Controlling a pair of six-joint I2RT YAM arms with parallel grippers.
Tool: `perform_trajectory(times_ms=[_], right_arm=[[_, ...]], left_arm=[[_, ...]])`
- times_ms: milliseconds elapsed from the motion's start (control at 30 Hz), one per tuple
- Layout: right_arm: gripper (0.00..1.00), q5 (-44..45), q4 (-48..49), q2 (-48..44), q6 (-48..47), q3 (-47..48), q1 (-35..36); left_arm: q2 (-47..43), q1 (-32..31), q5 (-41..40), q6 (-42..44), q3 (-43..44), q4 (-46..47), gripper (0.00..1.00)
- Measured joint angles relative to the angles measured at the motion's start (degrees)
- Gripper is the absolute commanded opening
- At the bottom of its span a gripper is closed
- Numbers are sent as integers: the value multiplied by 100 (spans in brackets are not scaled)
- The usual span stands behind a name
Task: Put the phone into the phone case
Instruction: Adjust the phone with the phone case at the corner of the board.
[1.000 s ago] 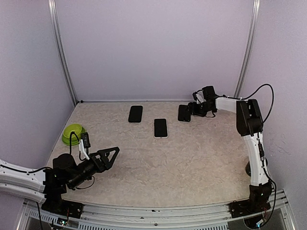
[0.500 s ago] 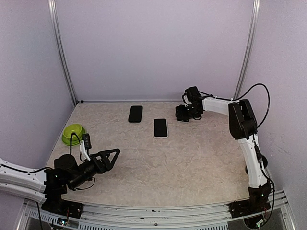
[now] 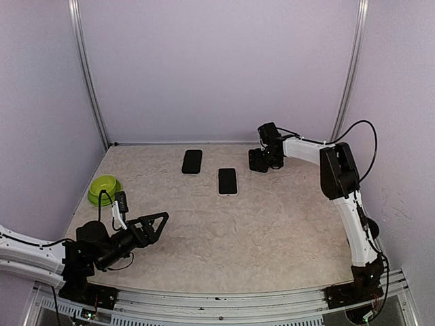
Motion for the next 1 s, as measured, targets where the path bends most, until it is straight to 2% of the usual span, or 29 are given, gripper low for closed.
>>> perform_trajectory(times_ms=[733,1000], right_arm=[[100,-57,232,-46,911,-160,42],[100,179,46,-28,1071,15,199]], left_arm=[[28,0,2,-20,-136,131,99],[26,0,0,-20,-160,181,99]])
